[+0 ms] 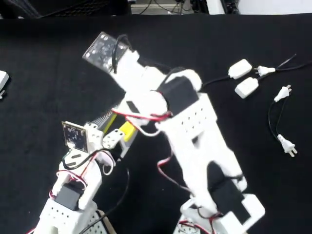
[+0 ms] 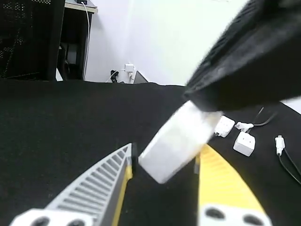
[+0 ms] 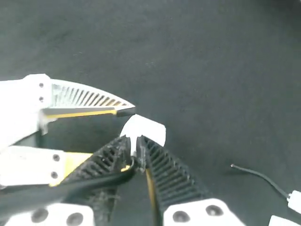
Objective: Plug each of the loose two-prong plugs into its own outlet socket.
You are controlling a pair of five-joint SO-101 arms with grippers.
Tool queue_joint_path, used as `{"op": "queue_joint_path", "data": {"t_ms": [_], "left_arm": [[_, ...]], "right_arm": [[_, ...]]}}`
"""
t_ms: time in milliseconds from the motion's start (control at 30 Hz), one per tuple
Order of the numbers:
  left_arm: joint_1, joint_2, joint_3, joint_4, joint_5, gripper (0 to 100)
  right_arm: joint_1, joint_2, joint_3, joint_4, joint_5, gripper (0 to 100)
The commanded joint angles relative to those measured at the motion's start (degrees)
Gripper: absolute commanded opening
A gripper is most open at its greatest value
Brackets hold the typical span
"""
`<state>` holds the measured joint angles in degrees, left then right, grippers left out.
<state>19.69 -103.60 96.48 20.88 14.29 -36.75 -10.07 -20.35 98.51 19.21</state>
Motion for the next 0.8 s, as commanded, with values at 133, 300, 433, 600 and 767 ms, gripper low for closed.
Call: {"op": "queue_joint_path", "data": {"t_ms": [133,300,433,600,767], "left_arm": [[-1.01,0.18,0.92,-1.05,0.26,22],[-1.1,0.0,0.92,4.31,0.09,22],[-1.27,-0.35,0.92,12.75,-0.18,22],[-2.51,-0.35,0.92,23.12,-0.18,22],[-10.07,-0.35,0.92,28.48,-0.18,22]], "right_arm": [[-0.62,-5.93,4.26,2.29,0.09,1.1],[1.41,-6.46,14.55,-1.67,3.25,1.1],[6.07,-6.55,19.3,-8.26,5.1,1.1],[9.41,-6.29,22.73,-14.07,6.68,1.1],[9.41,-6.2,26.95,-17.67,6.95,1.1]]}}
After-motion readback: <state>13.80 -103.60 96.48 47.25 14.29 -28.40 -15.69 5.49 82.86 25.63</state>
